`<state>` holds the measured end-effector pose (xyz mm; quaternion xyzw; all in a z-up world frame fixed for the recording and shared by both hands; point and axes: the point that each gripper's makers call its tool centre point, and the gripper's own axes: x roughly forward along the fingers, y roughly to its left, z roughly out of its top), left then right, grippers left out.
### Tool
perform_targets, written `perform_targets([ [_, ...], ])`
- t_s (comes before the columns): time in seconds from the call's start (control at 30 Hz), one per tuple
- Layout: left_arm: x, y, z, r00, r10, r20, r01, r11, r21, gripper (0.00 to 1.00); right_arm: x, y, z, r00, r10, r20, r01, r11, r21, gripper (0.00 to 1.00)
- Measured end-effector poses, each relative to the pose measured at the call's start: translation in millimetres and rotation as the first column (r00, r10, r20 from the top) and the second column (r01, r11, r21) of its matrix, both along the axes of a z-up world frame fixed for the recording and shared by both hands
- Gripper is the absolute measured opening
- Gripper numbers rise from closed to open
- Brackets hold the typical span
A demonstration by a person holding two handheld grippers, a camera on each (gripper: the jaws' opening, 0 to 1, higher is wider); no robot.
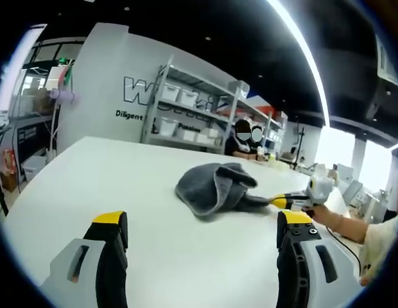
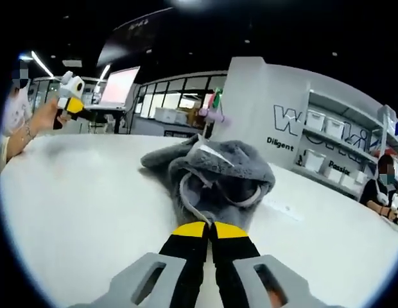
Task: Fold the towel on the table until its edges align and the towel forms a compact rectangular stack.
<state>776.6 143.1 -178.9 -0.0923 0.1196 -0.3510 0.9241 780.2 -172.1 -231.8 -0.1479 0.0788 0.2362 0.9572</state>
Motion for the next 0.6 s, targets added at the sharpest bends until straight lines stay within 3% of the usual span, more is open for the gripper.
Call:
perform_targets([
  [0.6,-3.2,0,7.4,1.0,-0.007,0.014,0.007,1.0,-0.011,0.95,-16,15,44.4,0.989,0.012,0.15,-0.003,0.998,-0.059,0.0],
])
